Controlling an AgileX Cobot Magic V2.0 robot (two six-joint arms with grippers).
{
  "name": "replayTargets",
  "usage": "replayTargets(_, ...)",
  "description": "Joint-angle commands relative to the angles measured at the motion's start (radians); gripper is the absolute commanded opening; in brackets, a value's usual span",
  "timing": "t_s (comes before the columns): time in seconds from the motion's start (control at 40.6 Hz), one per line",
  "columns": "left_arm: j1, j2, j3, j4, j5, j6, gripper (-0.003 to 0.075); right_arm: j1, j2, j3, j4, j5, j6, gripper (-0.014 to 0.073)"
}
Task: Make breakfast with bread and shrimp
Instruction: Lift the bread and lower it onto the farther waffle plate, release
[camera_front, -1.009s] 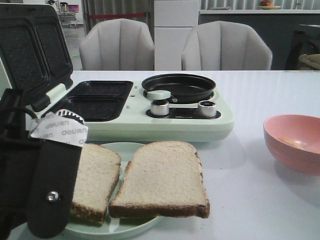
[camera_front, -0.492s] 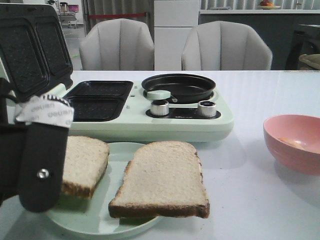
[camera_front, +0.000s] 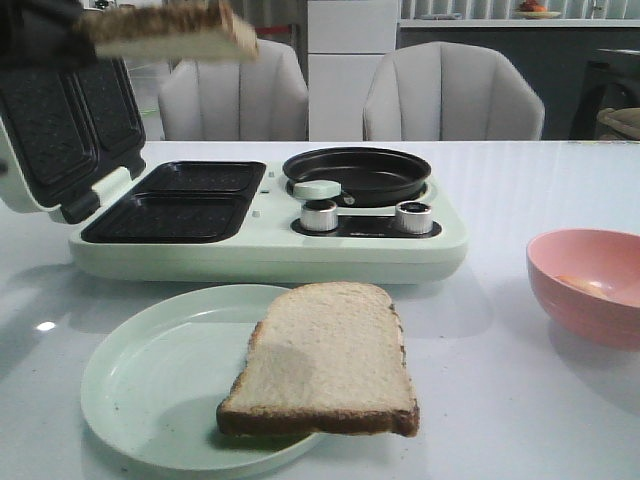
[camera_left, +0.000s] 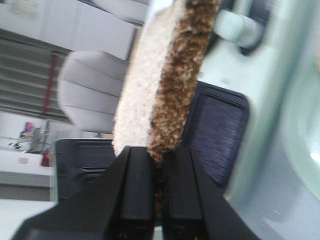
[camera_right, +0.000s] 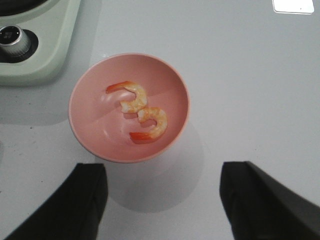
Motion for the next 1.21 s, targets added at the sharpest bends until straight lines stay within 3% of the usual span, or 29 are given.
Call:
replayTargets(0.0, 0.075, 0.000, -0.103, 0.079, -0.018, -0.016, 0.0100, -0.005, 0.001, -0.034, -0.010, -0.057, -0.001, 0.0577)
replayTargets(0.222, 0.294, 0.115, -0.251, 0.081, -0.307, 0.004, 0.0100, -0.005, 0.001, -0.034, -0.010, -0.057, -0.001, 0.0577)
replayTargets(0.345, 0.395, 0.220, -0.323, 0.082, -0.395, 0.063, 0.0100, -0.005, 0.001, -0.034, -0.010, -0.057, -0.001, 0.0577)
replayTargets(0.886, 0.582, 0.694, -0.680, 0.082, -0.419, 0.122, 0.0100, -0.005, 0.001, -0.034, -0.010, -0.057, -0.001, 0.0577)
replayTargets(1.182, 0.635, 0.808, -0.710, 0.082, -0.419, 0.122, 0.0100, -0.005, 0.001, -0.034, -0.010, -0.057, -0.001, 0.0577)
